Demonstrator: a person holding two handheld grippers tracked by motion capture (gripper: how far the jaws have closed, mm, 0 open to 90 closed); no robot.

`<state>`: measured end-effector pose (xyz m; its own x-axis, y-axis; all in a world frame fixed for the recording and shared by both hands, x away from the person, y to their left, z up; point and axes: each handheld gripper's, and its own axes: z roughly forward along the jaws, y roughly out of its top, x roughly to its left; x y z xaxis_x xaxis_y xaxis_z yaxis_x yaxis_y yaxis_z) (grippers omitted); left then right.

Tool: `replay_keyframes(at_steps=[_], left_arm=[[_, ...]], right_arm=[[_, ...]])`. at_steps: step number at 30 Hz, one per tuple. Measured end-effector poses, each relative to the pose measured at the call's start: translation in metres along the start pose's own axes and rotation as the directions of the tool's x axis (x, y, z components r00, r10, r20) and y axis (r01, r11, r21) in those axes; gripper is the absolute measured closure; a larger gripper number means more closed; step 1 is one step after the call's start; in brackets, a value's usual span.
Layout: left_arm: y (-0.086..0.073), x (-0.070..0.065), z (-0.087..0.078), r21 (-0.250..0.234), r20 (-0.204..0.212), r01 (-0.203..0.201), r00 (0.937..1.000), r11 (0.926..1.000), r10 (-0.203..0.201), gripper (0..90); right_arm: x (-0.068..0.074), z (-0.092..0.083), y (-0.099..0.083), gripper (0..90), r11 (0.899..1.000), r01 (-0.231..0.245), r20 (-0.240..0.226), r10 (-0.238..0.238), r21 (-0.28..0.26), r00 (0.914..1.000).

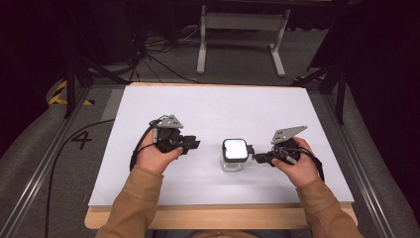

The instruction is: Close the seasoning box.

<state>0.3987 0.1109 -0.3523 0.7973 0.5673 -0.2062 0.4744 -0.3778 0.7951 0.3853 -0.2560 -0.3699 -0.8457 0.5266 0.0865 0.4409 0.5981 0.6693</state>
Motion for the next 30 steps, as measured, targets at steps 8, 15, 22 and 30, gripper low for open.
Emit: replay_keyframes(at_steps=[8, 15, 22, 30], left_arm=[[-0.002, 0.0, 0.004, 0.02, 0.006, -0.005, 1.0, 0.9998, 0.004, 71.1], [-0.005, -0.001, 0.004, 0.031, 0.004, 0.0, 1.0, 0.9995, 0.0, 71.1], [-0.01, -0.003, 0.001, 0.033, -0.001, 0.013, 0.9999, 0.9994, -0.013, 71.2], [-0.016, -0.005, 0.002, 0.064, -0.004, 0.013, 0.9999, 0.9979, -0.013, 73.1]], right_arm=[[-0.008, 0.015, -0.006, 90.0, 0.998, -0.015, -0.01, 0.016, 0.054, 0.9998], [-0.014, 0.017, -0.006, 90.0, 0.999, -0.029, 0.019, 0.029, 0.023, 0.9994], [-0.02, 0.019, -0.005, 90.0, 0.999, -0.042, 0.043, 0.042, 0.004, 0.9982], [-0.035, 0.024, -0.005, 90.0, 0.994, -0.067, 0.117, 0.077, -0.084, 0.9902]])
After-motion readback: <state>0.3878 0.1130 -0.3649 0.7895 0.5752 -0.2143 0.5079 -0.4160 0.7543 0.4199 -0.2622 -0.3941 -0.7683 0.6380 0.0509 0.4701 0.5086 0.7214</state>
